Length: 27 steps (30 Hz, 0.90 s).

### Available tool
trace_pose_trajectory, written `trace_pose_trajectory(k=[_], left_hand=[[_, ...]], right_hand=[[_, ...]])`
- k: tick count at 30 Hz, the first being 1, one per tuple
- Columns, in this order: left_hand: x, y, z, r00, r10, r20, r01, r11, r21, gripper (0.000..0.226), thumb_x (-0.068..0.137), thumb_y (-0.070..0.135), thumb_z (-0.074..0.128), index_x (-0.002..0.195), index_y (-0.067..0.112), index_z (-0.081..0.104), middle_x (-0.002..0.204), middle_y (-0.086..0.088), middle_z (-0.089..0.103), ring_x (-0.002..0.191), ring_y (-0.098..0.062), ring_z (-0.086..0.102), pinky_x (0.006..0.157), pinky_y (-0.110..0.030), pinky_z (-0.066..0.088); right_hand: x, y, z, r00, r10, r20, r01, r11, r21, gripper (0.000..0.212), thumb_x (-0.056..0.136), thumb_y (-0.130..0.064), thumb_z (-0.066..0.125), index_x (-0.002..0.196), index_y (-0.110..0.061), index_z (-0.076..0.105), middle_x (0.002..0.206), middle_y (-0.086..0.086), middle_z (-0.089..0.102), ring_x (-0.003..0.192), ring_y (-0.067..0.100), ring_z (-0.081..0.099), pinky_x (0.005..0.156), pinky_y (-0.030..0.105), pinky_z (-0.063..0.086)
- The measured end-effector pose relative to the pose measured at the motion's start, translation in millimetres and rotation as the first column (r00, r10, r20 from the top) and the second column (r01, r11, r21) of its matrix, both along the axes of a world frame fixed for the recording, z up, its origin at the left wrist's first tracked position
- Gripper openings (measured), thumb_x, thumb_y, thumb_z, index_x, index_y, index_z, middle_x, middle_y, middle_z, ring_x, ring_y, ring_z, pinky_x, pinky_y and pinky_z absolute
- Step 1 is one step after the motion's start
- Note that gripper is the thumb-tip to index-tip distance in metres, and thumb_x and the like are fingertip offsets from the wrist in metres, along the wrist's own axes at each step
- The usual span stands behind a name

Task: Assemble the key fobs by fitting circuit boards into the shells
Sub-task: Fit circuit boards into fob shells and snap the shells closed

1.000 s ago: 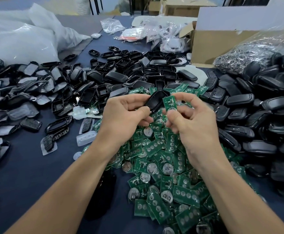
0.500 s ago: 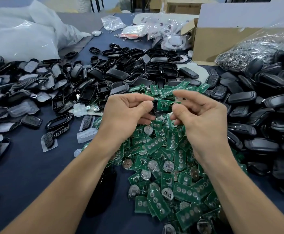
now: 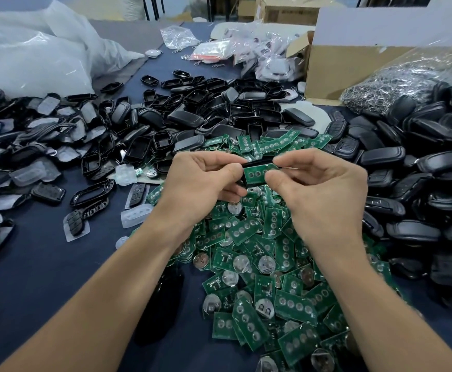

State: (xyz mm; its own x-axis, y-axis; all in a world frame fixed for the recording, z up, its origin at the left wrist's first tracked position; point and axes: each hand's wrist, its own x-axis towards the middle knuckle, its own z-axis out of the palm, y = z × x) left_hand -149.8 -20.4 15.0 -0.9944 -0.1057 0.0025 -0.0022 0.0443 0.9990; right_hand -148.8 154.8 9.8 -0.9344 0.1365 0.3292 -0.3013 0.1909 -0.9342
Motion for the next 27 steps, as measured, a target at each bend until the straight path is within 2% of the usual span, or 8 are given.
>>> trace_pose_trajectory(k=[4,8,14,22,27], left_hand=[[-0.4,0.0,-1.7,1.000,0.009,-0.010,-0.010,1.000,-0.022,0.019,0.094,0.000,0.073,0.089,0.016,0.081,0.079,-0.008,0.080,0.062,-0.021,0.076,0.057,-0.025,0.061],[-0.1,0.9,-2.8,1.000,0.007,-0.019,-0.008,1.000,-0.020,0.019,0.093,0.000,0.074,0.089,0.017,0.081,0.080,-0.008,0.080,0.064,-0.024,0.077,0.059,-0.026,0.061],[-0.9,1.1,-3.2,1.000,0.013,-0.020,-0.013,1.000,-0.027,0.021,0.093,0.001,0.074,0.088,0.020,0.082,0.082,-0.007,0.080,0.066,-0.026,0.078,0.060,-0.026,0.062],[0.7,2.3,-2.6,0.999,0.010,-0.037,-0.011,1.000,-0.022,0.018,0.093,0.002,0.076,0.089,0.019,0.082,0.075,-0.009,0.079,0.063,-0.025,0.077,0.059,-0.026,0.062],[1.7,2.6,-3.4,0.999,-0.027,-0.034,0.026,0.999,-0.020,0.015,0.087,0.003,0.081,0.096,0.016,0.080,0.079,-0.006,0.080,0.065,-0.022,0.077,0.061,-0.025,0.061]], right_hand=[[-2.8,0.8,-1.7,0.997,-0.076,-0.008,0.076,0.996,0.045,0.018,0.074,-0.019,0.092,0.076,-0.031,0.078,0.075,-0.016,0.076,0.070,0.006,0.074,0.067,0.021,0.059],[-4.5,-0.6,-5.1,0.997,-0.058,0.053,0.057,0.998,0.016,0.012,0.076,-0.023,0.088,0.077,-0.030,0.079,0.072,-0.012,0.075,0.061,0.008,0.071,0.059,0.021,0.055],[-8.0,0.7,-4.7,0.998,-0.007,0.070,0.012,0.998,-0.067,0.013,0.081,-0.015,0.085,0.078,-0.027,0.080,0.065,-0.003,0.073,0.052,0.012,0.064,0.050,0.021,0.047],[-4.7,-2.9,-5.0,0.995,-0.096,0.017,0.092,0.987,0.135,0.017,0.080,-0.022,0.087,0.074,-0.033,0.075,0.071,-0.023,0.073,0.066,-0.001,0.070,0.061,0.007,0.049],[-0.6,-6.3,-3.4,0.992,-0.126,-0.008,0.125,0.973,0.194,0.019,0.081,-0.024,0.087,0.072,-0.034,0.074,0.071,-0.028,0.070,0.065,-0.004,0.068,0.059,0.004,0.047]])
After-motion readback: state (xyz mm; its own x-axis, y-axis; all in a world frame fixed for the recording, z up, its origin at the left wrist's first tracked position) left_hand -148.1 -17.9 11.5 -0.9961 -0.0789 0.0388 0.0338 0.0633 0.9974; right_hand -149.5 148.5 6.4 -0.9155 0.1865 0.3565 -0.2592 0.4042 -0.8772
